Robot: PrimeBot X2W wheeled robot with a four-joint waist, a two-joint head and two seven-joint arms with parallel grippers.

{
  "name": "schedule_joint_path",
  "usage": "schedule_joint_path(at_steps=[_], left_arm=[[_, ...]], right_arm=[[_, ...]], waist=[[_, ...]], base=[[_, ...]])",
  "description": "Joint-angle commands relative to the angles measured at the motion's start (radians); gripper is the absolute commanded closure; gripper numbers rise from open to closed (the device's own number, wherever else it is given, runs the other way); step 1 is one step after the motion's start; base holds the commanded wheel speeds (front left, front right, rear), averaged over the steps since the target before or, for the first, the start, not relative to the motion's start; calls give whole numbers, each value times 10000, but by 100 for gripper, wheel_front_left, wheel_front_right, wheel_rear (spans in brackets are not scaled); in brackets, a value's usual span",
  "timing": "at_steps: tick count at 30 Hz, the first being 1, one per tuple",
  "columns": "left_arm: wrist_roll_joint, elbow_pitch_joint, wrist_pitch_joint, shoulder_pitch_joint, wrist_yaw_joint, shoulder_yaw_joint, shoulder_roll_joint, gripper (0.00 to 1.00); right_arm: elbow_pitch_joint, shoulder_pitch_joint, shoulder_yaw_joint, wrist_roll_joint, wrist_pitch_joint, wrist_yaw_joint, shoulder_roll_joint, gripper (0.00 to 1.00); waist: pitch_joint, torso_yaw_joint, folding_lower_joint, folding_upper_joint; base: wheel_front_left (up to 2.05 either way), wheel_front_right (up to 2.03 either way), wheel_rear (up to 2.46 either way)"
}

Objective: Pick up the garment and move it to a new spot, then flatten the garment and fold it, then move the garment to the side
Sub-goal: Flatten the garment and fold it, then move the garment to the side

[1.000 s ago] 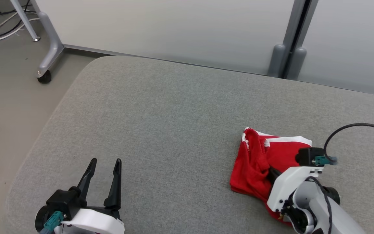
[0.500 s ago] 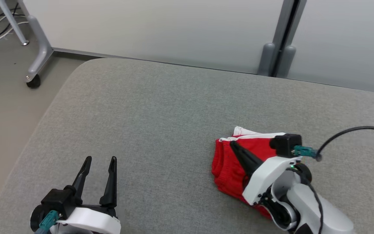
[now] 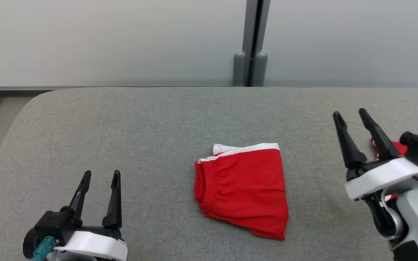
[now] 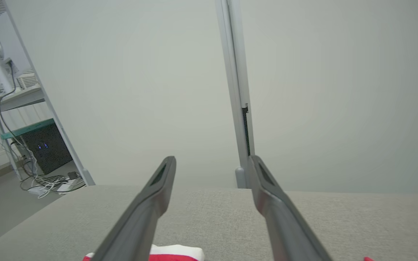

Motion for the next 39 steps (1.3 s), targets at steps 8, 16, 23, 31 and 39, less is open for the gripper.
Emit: schedule_joint_path(at_steps=[8, 16, 23, 31, 39], left_arm=[[-24, -234, -13, 246, 168, 303, 142, 0], [-3, -279, -13, 497, 182, 479, 175, 0], [113, -212, -13, 531, 204, 437, 152, 0], [197, -190, -13, 515, 245, 385, 104, 0], [187, -192, -13, 444, 248, 302, 48, 0]], right_arm=[[-725, 1813, -1946, -1148, -166, 6, 251, 0], [-1491, 3152, -2860, -1962, -175, 6, 949, 0], [-1338, 3365, -2935, -2788, -174, 6, 1106, 0], [-1064, 3251, -3040, -3064, -172, 6, 1187, 0], [-896, 3138, -2989, -2941, -97, 6, 1218, 0]], waist=[[-319, -939, 0, 0], [-376, -1127, 0, 0], [-372, -1093, 0, 0], [-370, -1005, 0, 0], [-322, -873, 0, 0]], base=[[0, 0, 0], [0, 0, 0], [0, 0, 0], [0, 0, 0], [0, 0, 0]])
